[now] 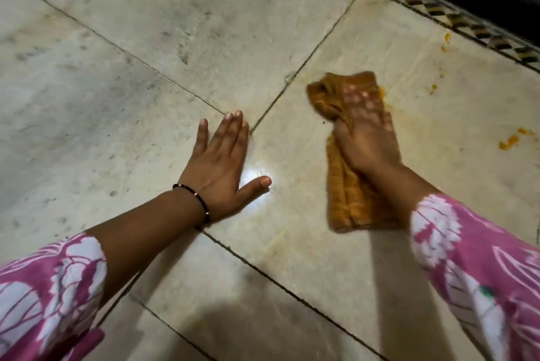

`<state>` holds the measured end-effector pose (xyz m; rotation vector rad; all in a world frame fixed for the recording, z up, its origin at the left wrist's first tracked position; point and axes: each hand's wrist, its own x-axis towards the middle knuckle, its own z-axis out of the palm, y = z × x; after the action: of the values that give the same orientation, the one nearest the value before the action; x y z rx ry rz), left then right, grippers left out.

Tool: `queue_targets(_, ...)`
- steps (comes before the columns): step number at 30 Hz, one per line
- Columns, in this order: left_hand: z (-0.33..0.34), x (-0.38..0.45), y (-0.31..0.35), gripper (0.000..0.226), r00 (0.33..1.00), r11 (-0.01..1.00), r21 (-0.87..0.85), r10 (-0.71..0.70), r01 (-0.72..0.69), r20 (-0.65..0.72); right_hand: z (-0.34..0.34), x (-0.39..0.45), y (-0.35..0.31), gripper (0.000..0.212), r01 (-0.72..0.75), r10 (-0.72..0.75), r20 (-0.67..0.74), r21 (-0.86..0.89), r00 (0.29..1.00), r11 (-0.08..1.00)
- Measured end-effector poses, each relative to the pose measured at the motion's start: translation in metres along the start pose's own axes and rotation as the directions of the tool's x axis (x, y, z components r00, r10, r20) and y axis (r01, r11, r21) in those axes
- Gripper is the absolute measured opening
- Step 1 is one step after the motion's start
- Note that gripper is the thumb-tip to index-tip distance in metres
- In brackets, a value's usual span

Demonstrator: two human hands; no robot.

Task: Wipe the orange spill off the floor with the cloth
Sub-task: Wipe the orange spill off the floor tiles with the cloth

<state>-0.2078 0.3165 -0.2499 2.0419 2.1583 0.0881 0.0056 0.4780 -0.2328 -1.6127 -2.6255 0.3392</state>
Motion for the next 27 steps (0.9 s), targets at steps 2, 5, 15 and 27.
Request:
queue_targets(2, 0.002, -0.001, 0.001, 0.101, 1.0, 1.0, 0.008, -0.008, 0.008, -0.013, -0.011, -0.036, 0.036, 0.068, -0.118, 0.118, -0.011, 0.012, 0.993, 0.993)
queue_targets(5, 0.002, 0.002, 0.002, 0.101, 1.0, 1.0, 0.014, -0.026, 0.026, -0.014, -0.015, -0.091, 0.043, 0.07, -0.268, 0.268, 0.019, 0.006, 0.963, 0.963)
queue_targets(15, 0.003, 0.006, 0.002, 0.094, 0.999, 1.0, -0.009, -0.022, 0.022, -0.039, 0.029, -0.013, -0.096, 0.066, 0.115, -0.11, 0.074, -0.062, 0.991, 0.991)
queue_targets(27, -0.01, 0.013, 0.012, 0.096, 0.998, 0.997, -0.076, -0.016, 0.01, -0.069, -0.023, 0.062, 0.055, 0.066, 0.112, -0.105, 0.092, -0.079, 0.99, 0.991)
